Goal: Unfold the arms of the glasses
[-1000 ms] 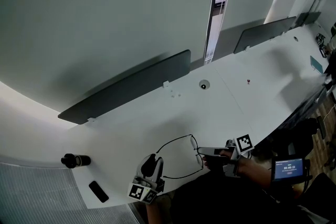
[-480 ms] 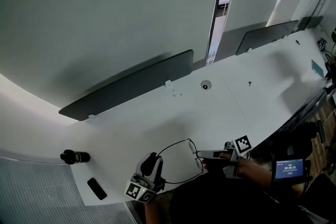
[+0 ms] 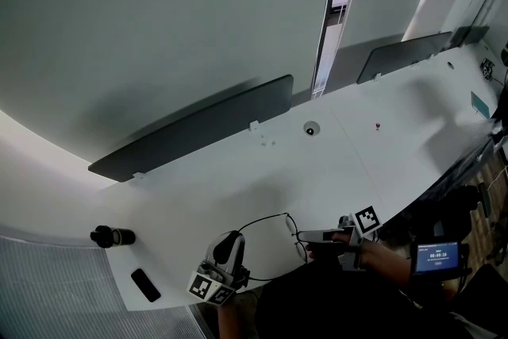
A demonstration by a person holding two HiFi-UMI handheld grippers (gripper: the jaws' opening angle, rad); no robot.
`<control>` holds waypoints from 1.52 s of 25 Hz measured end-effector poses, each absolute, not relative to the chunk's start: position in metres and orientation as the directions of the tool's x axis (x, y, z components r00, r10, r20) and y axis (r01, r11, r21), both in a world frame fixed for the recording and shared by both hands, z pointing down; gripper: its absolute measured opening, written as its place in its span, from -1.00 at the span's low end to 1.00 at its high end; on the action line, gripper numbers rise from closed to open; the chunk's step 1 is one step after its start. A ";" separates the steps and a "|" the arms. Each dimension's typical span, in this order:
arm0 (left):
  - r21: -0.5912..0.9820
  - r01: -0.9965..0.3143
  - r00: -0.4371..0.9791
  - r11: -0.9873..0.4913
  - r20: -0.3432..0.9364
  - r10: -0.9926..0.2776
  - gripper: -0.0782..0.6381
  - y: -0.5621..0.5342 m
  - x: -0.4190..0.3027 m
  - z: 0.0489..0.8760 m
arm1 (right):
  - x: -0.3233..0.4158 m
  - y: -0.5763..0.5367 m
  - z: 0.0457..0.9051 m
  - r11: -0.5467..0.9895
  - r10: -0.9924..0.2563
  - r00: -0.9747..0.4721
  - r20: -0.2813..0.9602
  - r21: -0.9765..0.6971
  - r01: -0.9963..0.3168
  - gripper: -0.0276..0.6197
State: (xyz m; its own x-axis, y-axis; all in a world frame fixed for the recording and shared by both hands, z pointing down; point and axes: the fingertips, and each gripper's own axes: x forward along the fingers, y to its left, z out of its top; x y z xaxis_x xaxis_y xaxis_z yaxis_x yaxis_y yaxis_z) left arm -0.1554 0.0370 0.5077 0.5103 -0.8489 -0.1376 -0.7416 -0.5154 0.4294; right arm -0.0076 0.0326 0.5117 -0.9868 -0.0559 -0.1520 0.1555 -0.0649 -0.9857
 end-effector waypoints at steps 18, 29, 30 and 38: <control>0.718 -0.607 0.362 -0.342 -0.133 -0.923 -0.57 0.050 -0.188 0.521 | 0.018 -0.011 0.524 -0.085 -0.281 -0.952 -0.120 -0.985 0.149 -0.89; 0.625 -0.552 0.540 -0.552 -0.236 -0.808 -0.53 0.078 -0.137 0.494 | 0.010 -0.013 0.514 -0.106 -0.298 -0.939 -0.174 -0.971 0.213 -0.89; 0.632 -0.556 0.531 -0.540 -0.229 -0.816 -0.53 0.077 -0.140 0.498 | 0.010 -0.012 0.513 -0.106 -0.295 -0.938 -0.181 -0.970 0.220 -0.89; 0.673 -0.432 0.556 -0.600 -0.326 -0.765 -0.46 0.078 -0.137 0.495 | 0.007 -0.006 0.515 -0.112 -0.275 -0.943 -0.185 -0.968 0.223 -0.89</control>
